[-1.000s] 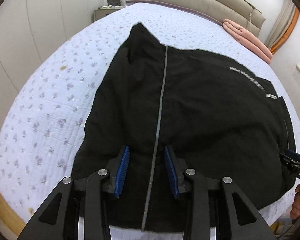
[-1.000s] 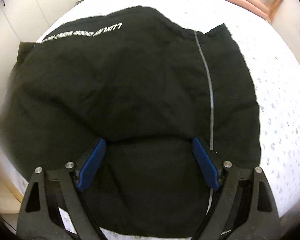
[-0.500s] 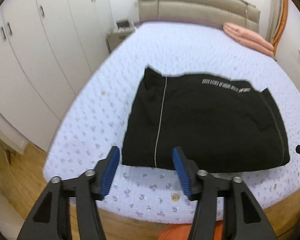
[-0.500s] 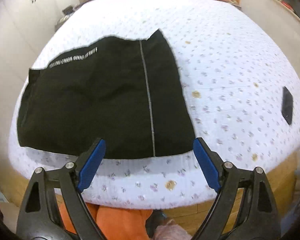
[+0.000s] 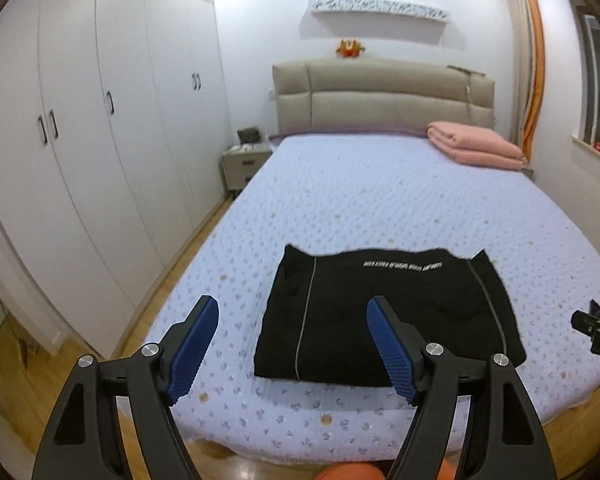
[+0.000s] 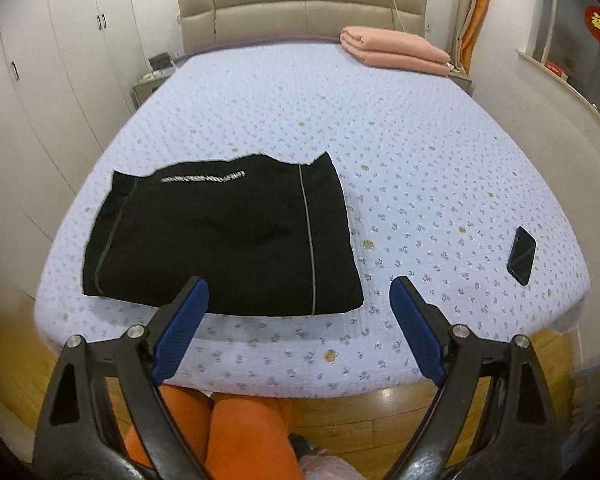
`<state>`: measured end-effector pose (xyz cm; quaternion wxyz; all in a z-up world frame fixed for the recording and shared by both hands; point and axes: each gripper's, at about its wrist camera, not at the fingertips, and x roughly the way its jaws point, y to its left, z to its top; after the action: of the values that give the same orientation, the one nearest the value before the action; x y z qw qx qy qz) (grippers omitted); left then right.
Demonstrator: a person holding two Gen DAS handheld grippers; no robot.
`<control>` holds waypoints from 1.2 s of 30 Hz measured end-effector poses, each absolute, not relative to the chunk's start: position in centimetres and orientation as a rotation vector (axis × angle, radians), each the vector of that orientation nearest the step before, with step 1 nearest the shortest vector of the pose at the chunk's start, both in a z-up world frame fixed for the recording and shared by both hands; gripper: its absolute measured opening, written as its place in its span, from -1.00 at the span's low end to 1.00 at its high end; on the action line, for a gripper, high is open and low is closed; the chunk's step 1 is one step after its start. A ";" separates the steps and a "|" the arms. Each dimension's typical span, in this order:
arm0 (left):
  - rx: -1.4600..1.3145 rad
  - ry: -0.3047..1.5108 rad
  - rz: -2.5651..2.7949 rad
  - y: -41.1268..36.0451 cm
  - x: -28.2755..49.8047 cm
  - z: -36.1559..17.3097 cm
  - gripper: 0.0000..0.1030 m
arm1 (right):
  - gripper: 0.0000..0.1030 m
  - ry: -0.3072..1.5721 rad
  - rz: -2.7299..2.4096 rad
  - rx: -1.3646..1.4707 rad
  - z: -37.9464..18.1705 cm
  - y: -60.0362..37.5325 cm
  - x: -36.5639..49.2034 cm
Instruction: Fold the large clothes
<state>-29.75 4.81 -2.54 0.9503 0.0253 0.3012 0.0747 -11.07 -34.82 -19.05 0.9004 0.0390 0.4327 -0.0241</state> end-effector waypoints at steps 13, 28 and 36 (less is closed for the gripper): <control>0.050 0.480 0.127 2.6 -36.2 3.3 0.55 | 0.99 0.681 -0.028 0.061 -11.4 -33.9 -16.9; 0.024 0.403 0.119 1.8 -39.8 6.4 0.56 | 0.99 0.554 -0.011 0.038 -7.7 -32.8 -19.2; 0.030 0.419 0.128 1.6 -39.1 5.8 0.56 | 0.99 0.575 -0.010 0.033 -8.5 -32.5 -18.0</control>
<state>-39.06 1.57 5.76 0.9760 0.0147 0.2077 0.0634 -17.97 -32.51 -8.48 0.9588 0.0164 0.2836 -0.0048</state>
